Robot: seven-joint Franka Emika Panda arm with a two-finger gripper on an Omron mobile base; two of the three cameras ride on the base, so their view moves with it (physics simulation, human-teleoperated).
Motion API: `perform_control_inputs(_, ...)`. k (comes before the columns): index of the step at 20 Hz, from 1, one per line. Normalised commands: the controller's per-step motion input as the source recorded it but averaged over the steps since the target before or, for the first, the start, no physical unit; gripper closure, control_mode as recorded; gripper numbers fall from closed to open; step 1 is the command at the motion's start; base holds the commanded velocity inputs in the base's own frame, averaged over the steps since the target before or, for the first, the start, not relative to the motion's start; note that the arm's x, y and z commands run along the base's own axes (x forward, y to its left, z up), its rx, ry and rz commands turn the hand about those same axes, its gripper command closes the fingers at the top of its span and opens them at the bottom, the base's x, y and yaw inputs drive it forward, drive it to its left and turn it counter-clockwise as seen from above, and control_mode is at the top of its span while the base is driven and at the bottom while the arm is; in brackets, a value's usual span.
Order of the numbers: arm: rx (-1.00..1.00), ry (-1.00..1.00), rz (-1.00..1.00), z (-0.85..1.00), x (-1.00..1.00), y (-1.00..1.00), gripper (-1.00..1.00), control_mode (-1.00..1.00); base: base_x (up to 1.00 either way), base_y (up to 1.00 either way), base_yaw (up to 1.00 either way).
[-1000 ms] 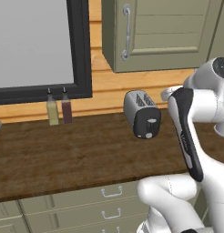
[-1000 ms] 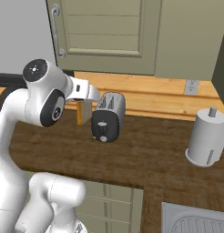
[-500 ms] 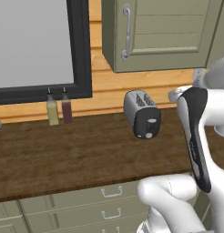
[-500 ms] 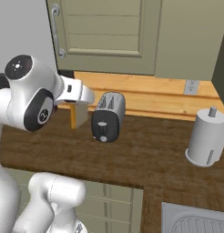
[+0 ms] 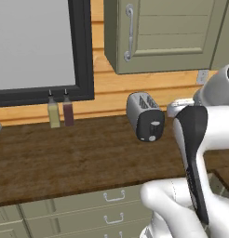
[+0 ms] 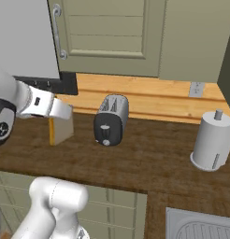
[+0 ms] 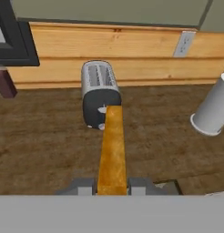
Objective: Start the toaster. Once the lever pops up, take the bread to the plate on the dining counter.
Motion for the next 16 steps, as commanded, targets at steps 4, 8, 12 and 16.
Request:
perform_control_inputs(4,0.00,0.00,0.00,0.00,0.00,0.00,1.00,1.00,-0.84,0.40,0.09)
perform_control_inputs(8,0.00,0.00,0.00,0.00,0.00,0.00,1.00,1.00,-0.65,0.61,0.56)
perform_control_inputs(12,0.00,0.00,0.00,0.00,0.00,0.00,1.00,1.00,-0.44,0.64,0.86)
perform_control_inputs(16,0.00,0.00,0.00,0.00,0.00,0.00,1.00,1.00,-0.34,0.43,0.95)
